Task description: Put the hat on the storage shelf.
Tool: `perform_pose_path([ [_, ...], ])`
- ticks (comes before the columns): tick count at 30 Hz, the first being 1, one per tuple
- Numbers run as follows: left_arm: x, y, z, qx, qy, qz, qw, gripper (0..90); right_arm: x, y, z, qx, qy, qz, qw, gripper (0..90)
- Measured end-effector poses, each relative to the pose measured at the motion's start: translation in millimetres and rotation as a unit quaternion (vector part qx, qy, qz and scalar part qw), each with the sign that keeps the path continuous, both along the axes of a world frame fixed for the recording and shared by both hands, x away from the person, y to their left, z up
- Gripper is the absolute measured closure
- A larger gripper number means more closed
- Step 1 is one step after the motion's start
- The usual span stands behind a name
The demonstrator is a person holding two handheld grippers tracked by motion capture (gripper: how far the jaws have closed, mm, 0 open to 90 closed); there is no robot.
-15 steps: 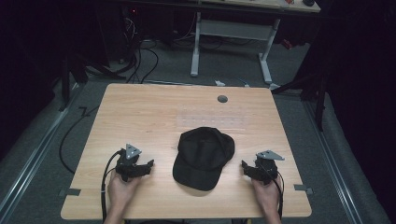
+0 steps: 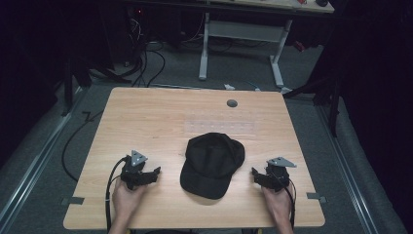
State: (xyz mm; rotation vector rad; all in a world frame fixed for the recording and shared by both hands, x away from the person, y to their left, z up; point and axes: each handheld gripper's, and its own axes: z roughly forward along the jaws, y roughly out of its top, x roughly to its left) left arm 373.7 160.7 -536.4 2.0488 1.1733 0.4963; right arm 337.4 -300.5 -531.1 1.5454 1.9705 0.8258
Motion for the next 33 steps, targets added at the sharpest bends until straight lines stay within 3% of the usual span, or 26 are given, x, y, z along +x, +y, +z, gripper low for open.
perform_pose_path([
  [10,0.0,0.1,0.1,0.0,0.001,0.001,1.0,26.5,0.5,1.2,0.0,0.0,0.003,0.003,1.0,26.8],
  [14,0.0,0.0,0.1,0.0,0.001,0.001,1.0,26.5,-2.9,3.1,2.2,0.001,0.005,0.011,0.9999,38.2],
  [16,0.0,-0.1,0.0,-0.001,0.0,0.001,1.0,26.5,-3.4,3.6,2.6,0.003,0.006,0.012,0.9999,39.4],
  [24,0.1,0.2,0.1,-0.001,0.001,0.002,1.0,26.6,-10.2,11.0,17.2,0.044,-0.023,0.041,0.998,40.8],
  [33,0.0,0.0,0.0,-0.001,0.0,0.003,1.0,27.1,-9.0,21.2,35.9,0.059,-0.035,0.068,0.9953,38.1],
])
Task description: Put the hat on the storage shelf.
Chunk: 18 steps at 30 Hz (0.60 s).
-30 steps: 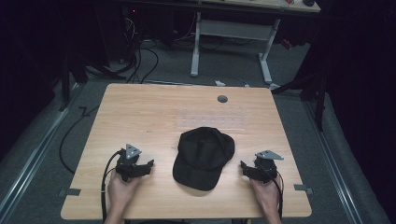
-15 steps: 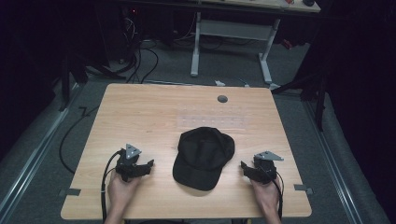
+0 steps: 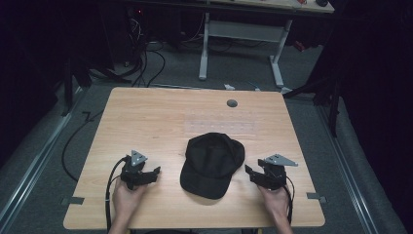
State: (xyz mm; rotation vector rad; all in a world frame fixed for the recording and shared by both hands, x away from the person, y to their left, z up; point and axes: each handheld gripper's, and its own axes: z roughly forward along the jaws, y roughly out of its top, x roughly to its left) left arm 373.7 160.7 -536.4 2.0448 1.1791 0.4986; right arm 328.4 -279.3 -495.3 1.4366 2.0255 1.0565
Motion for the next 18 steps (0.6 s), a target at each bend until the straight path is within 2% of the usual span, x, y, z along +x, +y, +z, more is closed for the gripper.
perform_pose_path([
  [4,0.0,0.0,0.0,0.0,0.0,0.0,1.0,27.0,2.7,8.9,10.3,-0.001,-0.015,0.017,0.9997,35.0],
  [18,0.0,0.0,0.1,0.0,0.0,0.0,1.0,27.0,24.9,31.6,30.4,0.002,-0.022,0.046,0.9987,30.1],
])
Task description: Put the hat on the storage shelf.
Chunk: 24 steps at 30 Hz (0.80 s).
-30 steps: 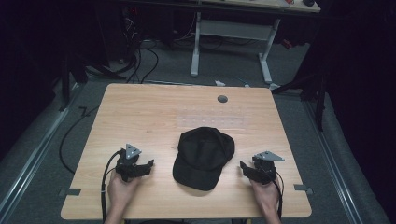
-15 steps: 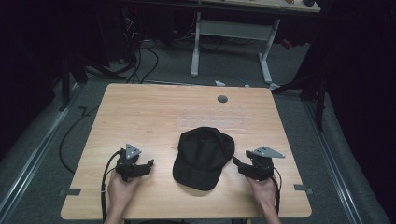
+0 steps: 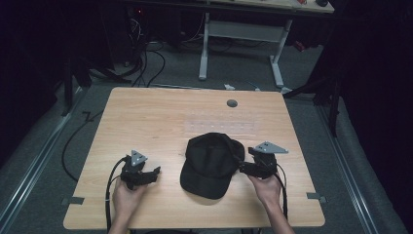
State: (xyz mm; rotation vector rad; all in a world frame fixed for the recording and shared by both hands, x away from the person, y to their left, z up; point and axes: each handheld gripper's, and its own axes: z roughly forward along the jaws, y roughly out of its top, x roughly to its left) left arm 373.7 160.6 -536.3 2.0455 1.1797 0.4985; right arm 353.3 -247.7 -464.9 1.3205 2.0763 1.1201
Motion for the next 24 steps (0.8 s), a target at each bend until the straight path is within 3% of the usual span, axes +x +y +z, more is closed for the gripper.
perform_pose_path([
  [13,0.0,-0.1,-0.1,-0.001,0.0,0.0,1.0,27.0,25.8,15.0,2.1,-0.001,0.008,0.01,0.9999,30.4],
  [15,0.0,-0.3,-0.1,-0.001,0.0,0.001,1.0,27.0,33.7,16.7,1.4,-0.001,0.021,0.006,0.9998,32.3],
  [24,0.0,-0.3,0.0,-0.001,0.001,0.001,1.0,26.9,46.4,20.7,-2.4,-0.001,0.035,0.002,0.9994,36.0],
])
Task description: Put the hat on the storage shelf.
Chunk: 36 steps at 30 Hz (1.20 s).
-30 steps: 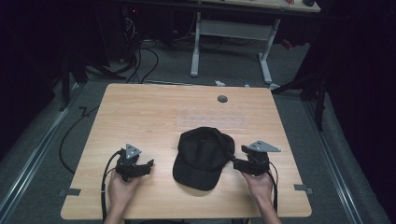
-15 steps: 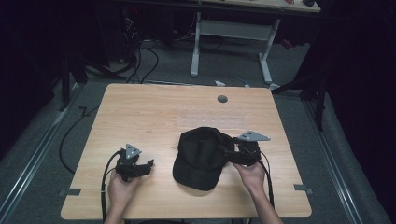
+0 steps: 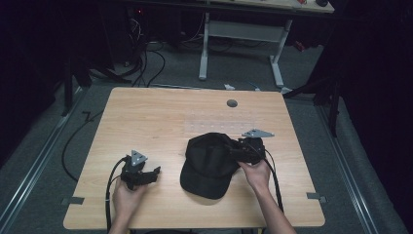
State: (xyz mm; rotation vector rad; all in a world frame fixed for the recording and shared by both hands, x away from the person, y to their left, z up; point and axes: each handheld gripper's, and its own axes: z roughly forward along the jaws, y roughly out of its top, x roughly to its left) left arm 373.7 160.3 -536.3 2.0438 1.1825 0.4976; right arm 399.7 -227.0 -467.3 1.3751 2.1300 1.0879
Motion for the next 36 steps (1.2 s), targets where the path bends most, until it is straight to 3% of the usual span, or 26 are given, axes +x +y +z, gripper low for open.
perform_pose_path([
  [3,0.0,-0.1,-0.1,0.0,-0.001,0.0,1.0,26.8,3.1,0.3,-3.2,-0.002,0.005,-0.002,1.0,37.8],
  [11,0.0,0.0,0.0,0.0,0.0,0.0,1.0,26.7,7.6,-3.3,-11.8,0.003,0.02,0.016,0.9997,63.4],
  [17,0.0,-0.1,0.0,0.0,0.0,0.0,1.0,26.7,8.4,-1.2,-14.6,-0.011,0.021,0.027,0.9994,74.6],
  [25,0.1,-0.2,0.0,-0.001,0.001,0.001,1.0,26.7,7.1,-1.6,-13.4,-0.012,0.019,0.038,0.999,81.3],
  [36,0.1,-0.8,0.0,0.0,0.0,0.003,1.0,26.2,0.2,-4.2,-6.1,0.011,0.012,0.05,0.9986,83.9],
])
